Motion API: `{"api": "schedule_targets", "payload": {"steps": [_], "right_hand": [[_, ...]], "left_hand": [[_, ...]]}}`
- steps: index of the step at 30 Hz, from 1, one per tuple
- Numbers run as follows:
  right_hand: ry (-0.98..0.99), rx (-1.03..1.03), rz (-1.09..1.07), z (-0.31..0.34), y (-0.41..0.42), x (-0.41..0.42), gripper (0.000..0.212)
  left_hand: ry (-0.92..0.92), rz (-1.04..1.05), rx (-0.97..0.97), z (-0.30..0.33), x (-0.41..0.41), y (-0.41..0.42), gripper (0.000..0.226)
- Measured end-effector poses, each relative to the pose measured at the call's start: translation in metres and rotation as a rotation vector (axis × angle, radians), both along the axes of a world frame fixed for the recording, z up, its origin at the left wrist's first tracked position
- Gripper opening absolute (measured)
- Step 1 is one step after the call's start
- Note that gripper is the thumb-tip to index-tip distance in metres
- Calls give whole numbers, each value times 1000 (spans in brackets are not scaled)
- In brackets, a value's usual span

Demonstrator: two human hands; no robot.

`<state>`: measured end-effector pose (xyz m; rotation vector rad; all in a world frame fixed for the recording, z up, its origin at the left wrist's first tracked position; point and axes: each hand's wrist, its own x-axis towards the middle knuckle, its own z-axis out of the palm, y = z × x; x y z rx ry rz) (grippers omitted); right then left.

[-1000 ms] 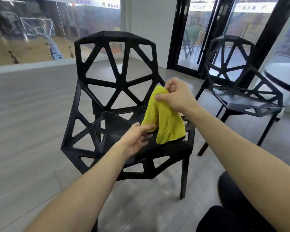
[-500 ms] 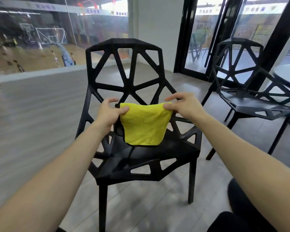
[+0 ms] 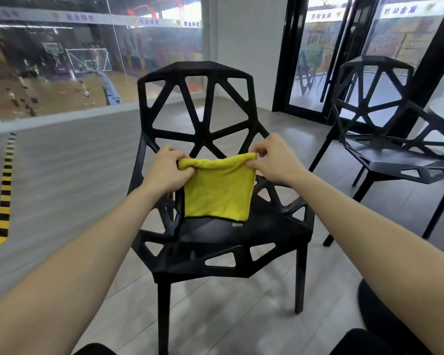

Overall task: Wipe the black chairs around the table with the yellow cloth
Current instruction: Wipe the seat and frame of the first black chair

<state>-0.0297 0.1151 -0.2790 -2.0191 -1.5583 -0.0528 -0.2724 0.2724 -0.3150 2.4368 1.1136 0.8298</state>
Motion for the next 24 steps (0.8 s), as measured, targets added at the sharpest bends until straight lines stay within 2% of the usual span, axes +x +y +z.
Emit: {"api": "schedule_targets", "payload": {"steps": [3,5,7,9,10,11,14,16,18,20,24], "right_hand": [[82,83,23,5,3,4,10],[80,66,30,-4,-11,6,14],[3,-146,83,-23,-32,8,19],[-86,-576,145,-41,-49,5,19],[-105,-703,172,-50,-49,1,21],[-100,-710,190,-59,-45,-5,24],[-123,-489,224,-94,-8,-28,47],[-204,-589,286,-131,16,-53,65],[-244,-662,256,-166,24,-85,68],[-269,-616,239,-180,19,-116,72],[-317,-500,416,-178,3,-136,69]], "left_hand": [[-65,-91,62,11,-6,-7,8],[-17,-198,11,8,-16,-17,18],[131,-294,-94,-8,-27,-23,22],[311,-361,-182,-29,-39,-30,24],[382,-369,-199,-39,-45,-32,24],[430,-357,-189,-50,-51,-31,24],[527,-222,-29,-73,-70,-23,22],[598,-106,178,-84,-83,-13,26],[647,-31,349,-99,-98,1,42],[659,-7,494,-112,-110,14,54],[617,-32,649,-125,-109,17,47]]}}
